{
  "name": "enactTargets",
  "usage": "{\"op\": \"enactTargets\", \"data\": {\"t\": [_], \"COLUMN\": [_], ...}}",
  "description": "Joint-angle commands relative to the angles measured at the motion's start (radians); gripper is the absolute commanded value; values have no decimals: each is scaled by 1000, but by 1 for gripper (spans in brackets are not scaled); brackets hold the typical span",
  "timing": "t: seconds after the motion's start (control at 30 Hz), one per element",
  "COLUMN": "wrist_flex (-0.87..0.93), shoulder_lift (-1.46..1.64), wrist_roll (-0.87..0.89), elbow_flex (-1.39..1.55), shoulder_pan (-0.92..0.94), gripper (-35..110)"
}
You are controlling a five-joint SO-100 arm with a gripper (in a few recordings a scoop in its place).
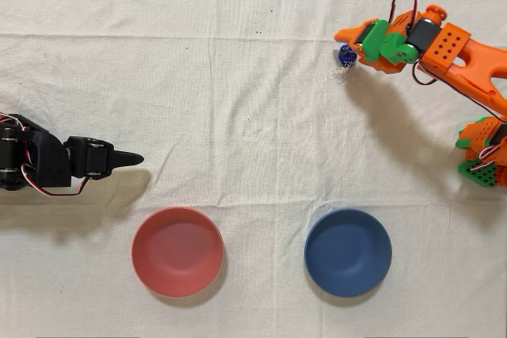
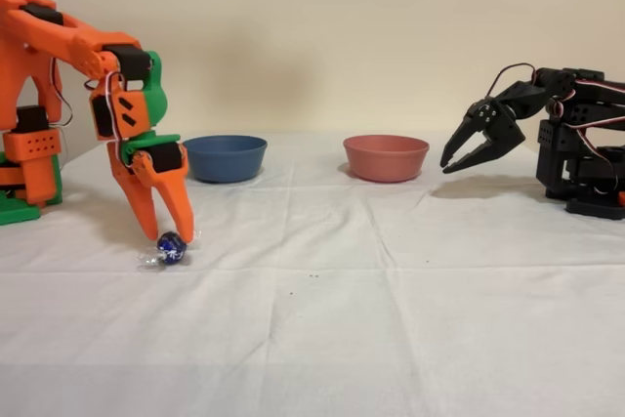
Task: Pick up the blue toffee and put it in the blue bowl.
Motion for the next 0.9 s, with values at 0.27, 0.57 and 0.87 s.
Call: {"op": "enactTargets", "data": {"t": [0.27,0.57,0.87], "wrist_flex": [-5,-5,-5], "shoulder_lift": [-38,-67,-84], "wrist_roll": [-12,-26,-31], "elbow_flex": [-86,-97,-107], "shoulder_pan": [-21,-23,-21], "gripper": [39,38,34]}}
